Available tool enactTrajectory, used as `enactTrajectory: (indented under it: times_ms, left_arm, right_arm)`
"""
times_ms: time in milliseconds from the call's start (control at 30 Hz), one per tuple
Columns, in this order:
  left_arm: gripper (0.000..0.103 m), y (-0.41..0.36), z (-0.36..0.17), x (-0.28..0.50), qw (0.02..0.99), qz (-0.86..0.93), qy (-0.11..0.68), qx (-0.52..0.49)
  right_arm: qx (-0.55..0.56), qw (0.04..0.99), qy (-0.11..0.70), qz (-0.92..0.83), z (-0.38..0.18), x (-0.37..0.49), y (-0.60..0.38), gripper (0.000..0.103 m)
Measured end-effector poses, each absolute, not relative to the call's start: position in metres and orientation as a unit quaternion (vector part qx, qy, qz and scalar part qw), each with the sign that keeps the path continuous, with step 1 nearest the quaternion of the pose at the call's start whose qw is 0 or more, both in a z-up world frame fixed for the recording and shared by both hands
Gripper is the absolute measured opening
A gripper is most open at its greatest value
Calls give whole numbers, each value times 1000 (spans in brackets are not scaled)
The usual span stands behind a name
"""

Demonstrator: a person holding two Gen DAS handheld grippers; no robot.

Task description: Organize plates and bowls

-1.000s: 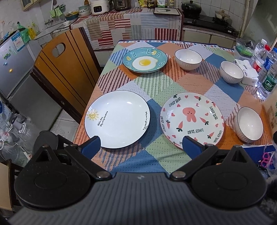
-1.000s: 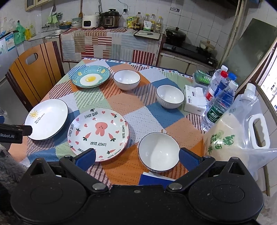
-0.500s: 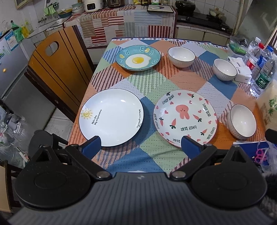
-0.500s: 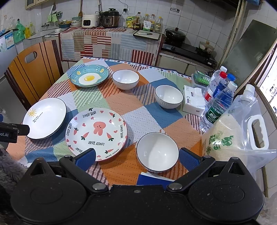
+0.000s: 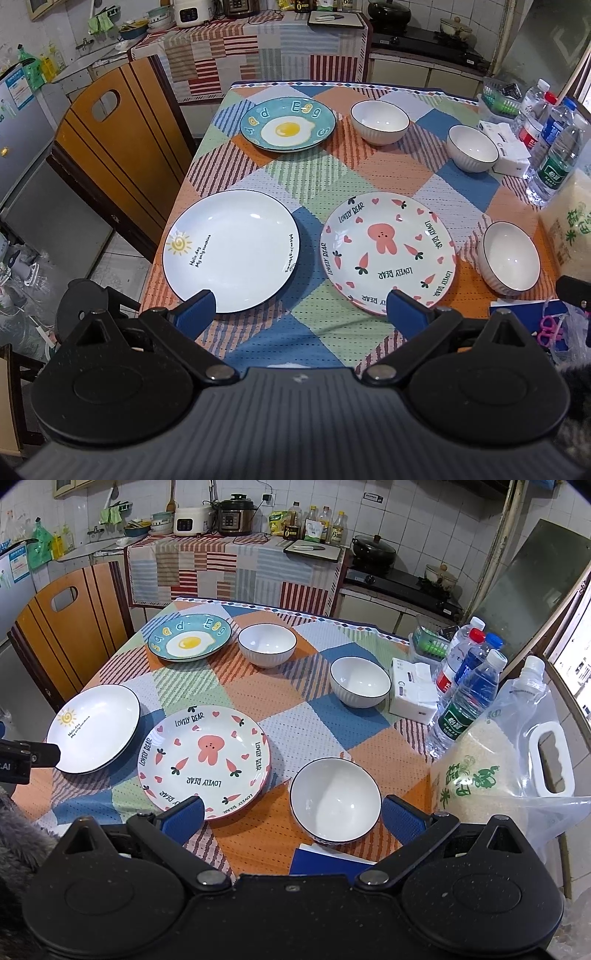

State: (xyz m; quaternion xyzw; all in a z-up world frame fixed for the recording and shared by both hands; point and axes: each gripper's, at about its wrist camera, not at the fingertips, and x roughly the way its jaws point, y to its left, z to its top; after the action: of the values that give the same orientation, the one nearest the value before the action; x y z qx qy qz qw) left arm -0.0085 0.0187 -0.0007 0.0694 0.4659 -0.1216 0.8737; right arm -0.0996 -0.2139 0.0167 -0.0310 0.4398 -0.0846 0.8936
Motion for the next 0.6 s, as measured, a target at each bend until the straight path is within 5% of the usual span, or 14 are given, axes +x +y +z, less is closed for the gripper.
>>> enactTrajectory:
  times_ms: [233,367,600]
  left_arm:
    - [99,14,-7,0,878,-130,455,71]
    - [99,8,-13,11,887,-133,435,79]
    - [100,-7,-49,44,881,-170,434,85]
  right_arm:
    - [-21,899,433,-63,13,-96,-218,103]
    - [-37,932,361,-23,16,-96,-224,103]
    - [-31,941,328,73,-32,-69,-244,103]
